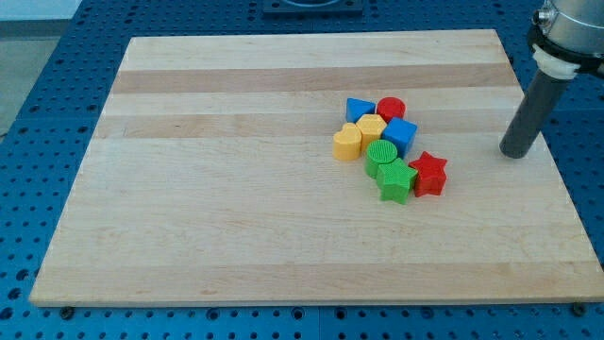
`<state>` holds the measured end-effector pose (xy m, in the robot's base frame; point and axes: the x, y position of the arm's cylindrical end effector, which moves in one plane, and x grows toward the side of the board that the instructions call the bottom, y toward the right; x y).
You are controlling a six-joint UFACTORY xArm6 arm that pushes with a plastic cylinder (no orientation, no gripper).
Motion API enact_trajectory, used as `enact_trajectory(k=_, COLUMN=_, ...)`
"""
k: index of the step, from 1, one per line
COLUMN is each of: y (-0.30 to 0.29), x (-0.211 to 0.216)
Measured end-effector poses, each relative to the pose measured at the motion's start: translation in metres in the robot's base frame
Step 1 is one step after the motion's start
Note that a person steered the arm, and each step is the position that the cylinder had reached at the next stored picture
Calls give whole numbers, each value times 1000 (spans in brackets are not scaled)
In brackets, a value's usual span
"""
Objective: Separate the group of blocks
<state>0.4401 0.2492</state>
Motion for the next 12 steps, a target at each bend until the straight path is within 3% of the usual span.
enact_trajectory(k=8, y=-5, x=-3)
enact_trajectory(k=10, y=-57, x=-3)
enact_trajectory(k=12, y=-67, x=-3)
